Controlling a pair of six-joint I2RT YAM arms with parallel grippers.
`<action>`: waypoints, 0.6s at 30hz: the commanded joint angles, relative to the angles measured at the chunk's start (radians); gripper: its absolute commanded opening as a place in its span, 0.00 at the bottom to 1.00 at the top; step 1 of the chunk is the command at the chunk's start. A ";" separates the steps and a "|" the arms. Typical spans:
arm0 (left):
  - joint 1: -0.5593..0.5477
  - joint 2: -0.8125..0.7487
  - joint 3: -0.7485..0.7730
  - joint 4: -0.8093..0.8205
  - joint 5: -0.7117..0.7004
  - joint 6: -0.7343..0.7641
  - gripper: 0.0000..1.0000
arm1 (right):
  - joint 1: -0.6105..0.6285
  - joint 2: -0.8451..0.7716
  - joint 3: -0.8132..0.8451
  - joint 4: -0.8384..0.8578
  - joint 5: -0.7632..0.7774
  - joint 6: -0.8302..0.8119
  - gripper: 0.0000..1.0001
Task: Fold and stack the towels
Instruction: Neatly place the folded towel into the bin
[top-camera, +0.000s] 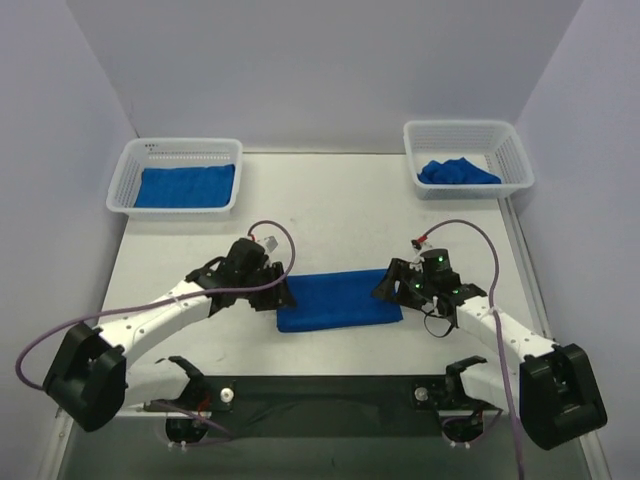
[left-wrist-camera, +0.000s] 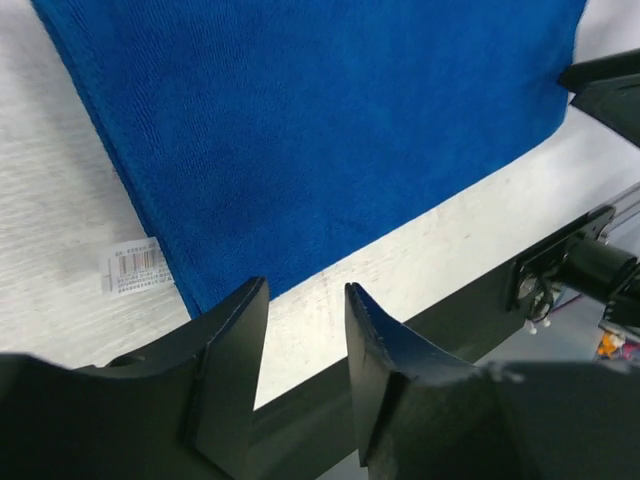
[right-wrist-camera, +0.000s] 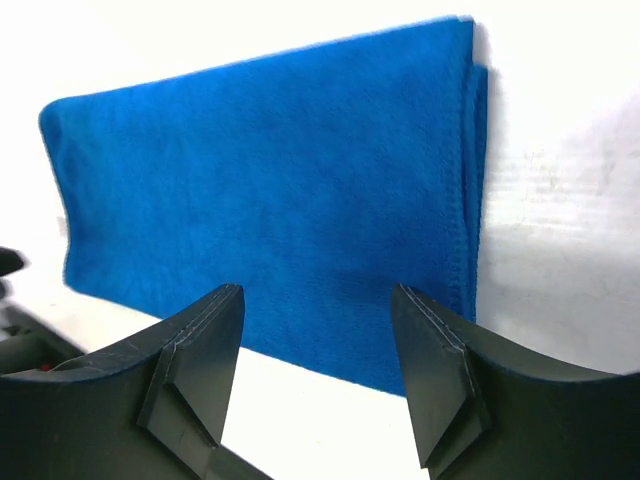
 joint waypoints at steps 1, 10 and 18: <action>-0.012 0.064 -0.029 0.102 0.077 -0.015 0.46 | -0.067 0.016 -0.072 0.206 -0.235 0.062 0.60; 0.002 0.207 -0.162 0.151 0.070 -0.072 0.20 | -0.164 0.094 -0.188 0.295 -0.247 0.067 0.58; 0.048 0.134 -0.147 0.057 0.001 -0.075 0.37 | -0.248 0.007 -0.108 0.083 -0.203 -0.027 0.58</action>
